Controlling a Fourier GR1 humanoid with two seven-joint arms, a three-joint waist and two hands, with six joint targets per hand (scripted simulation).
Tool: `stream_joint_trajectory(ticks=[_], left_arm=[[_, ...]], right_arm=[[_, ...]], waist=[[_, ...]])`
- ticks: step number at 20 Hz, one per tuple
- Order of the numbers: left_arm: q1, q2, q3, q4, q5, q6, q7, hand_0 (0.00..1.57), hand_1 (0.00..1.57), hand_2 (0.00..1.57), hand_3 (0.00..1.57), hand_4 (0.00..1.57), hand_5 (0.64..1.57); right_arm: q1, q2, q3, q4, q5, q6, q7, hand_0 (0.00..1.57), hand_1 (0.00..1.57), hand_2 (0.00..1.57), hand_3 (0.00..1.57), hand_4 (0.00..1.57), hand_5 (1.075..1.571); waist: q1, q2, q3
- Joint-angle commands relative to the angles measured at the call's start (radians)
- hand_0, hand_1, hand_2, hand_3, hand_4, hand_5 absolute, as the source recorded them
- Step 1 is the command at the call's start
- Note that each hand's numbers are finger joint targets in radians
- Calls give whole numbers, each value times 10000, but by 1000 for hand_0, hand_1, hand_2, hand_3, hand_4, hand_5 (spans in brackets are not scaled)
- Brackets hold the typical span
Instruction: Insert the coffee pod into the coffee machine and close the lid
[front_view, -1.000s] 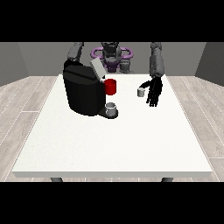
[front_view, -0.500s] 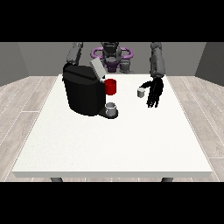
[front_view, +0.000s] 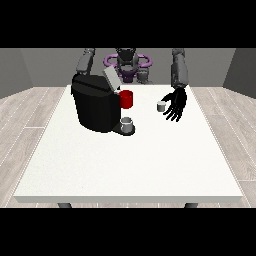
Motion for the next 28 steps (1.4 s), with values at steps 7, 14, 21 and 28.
stream_joint_trajectory(ticks=[7, 14, 21, 28], left_arm=[[153, -1265, -803, 79, -683, 164, -41, 1249, 1249, 1243, 1080, 105, 1571], [-66, -1253, -621, 481, -1015, 463, -115, 1151, 1151, 1262, 1182, 323, 1571], [113, -1248, -570, 165, -851, -286, -848, 1367, 1367, 1422, 1365, 678, 1571], [-232, -1486, 172, 376, -336, -344, -1129, 1457, 1457, 1437, 1348, 571, 1571]], right_arm=[[-106, 40, -195, 809, -114, 26, -313, 0, 0, 0, 0, 324, 1571], [-492, -265, -441, 875, -213, -53, 217, 0, 0, 0, 0, 365, 1571], [610, -102, -416, 1360, -213, -84, -76, 0, 0, 0, 0, 406, 1571], [307, -463, -694, 1715, -561, 346, -298, 0, 0, 0, 0, 290, 1571]], waist=[[15, -138, -127], [66, -369, -130], [411, -1678, -128], [453, -1529, -129]])
